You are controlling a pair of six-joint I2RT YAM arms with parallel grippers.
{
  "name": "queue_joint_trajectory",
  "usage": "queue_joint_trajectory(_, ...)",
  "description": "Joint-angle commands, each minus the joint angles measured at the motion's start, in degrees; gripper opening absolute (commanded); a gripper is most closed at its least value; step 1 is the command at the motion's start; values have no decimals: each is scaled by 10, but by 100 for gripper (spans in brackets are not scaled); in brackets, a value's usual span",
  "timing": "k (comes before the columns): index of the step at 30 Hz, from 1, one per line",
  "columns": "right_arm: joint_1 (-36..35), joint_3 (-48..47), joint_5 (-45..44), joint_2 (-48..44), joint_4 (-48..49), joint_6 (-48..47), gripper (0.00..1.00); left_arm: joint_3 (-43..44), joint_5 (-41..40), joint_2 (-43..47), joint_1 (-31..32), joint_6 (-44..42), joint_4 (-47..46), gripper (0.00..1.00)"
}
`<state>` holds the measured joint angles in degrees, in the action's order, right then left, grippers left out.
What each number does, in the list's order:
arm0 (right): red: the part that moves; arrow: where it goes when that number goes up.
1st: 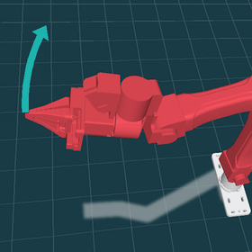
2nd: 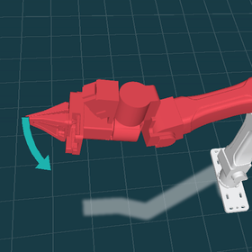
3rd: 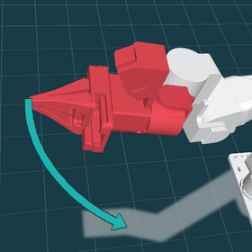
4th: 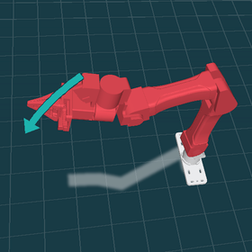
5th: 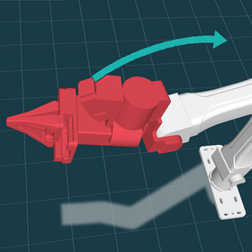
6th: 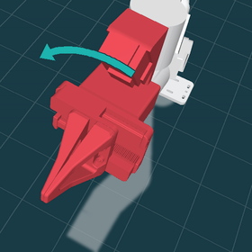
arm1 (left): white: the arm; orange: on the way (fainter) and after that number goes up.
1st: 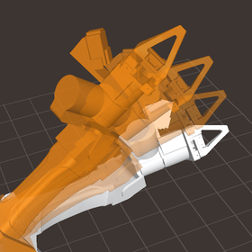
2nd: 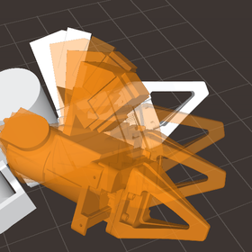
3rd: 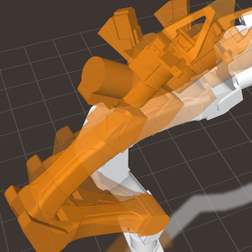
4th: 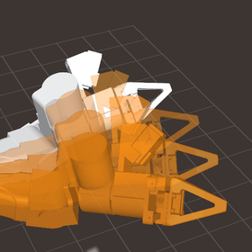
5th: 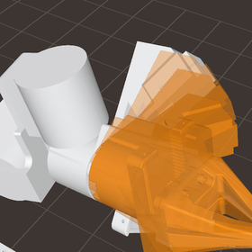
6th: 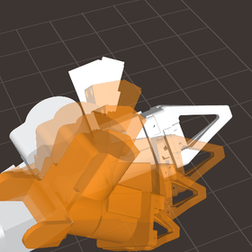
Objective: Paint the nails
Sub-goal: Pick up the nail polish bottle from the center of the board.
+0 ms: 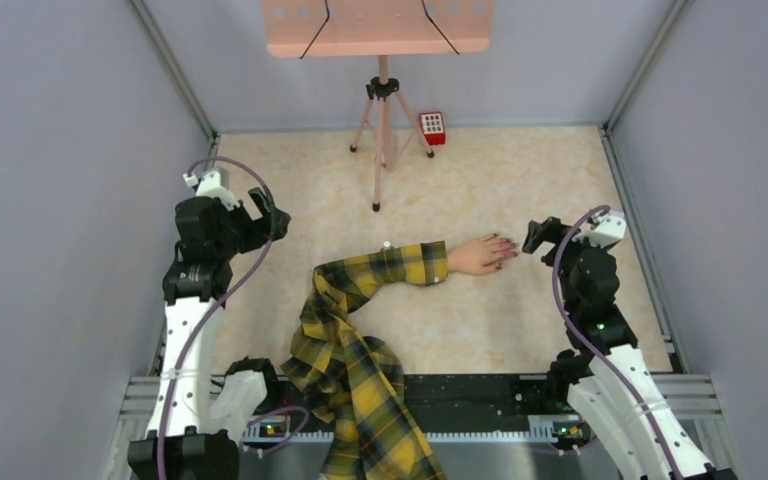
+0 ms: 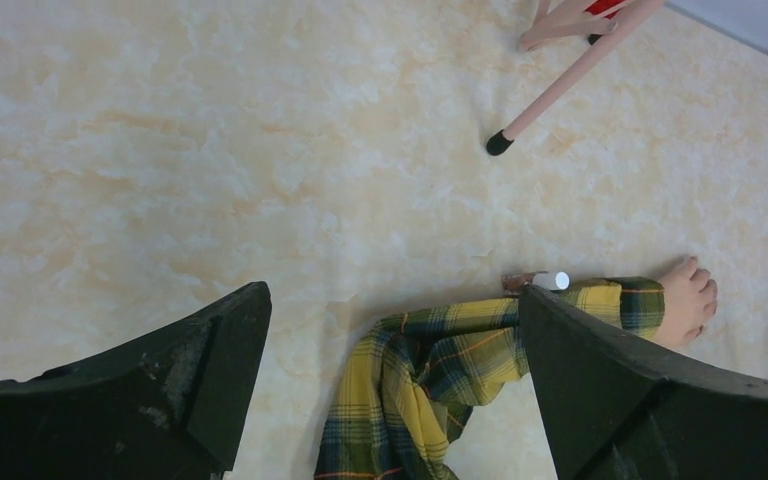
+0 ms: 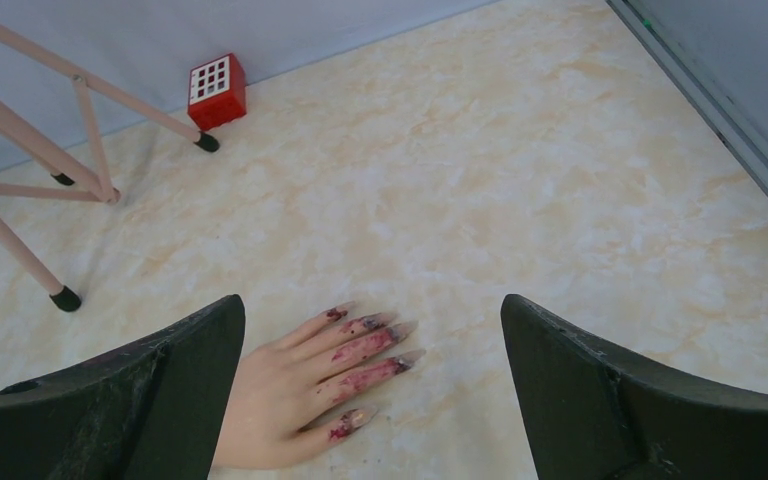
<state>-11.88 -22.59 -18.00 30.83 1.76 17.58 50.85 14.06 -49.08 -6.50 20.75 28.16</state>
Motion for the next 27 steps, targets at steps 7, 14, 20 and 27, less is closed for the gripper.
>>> queue_joint_trajectory(7, -1, -45, 89, 41, -2, -25, 96, 135, -13, -98, 174, -68, -10, 99)
queue_joint_trajectory(14, -23, -88, 200, 167, 1, -35, 87, 97, 43, -117, 181, -61, -52, 99)
queue_joint_trajectory(20, -153, -138, 118, 275, 16, -44, 86, 56, 22, -72, 180, -82, -16, 99)
queue_joint_trajectory(27, -306, -244, 79, 457, 44, -16, 75, 51, -46, -62, 179, -115, 15, 99)
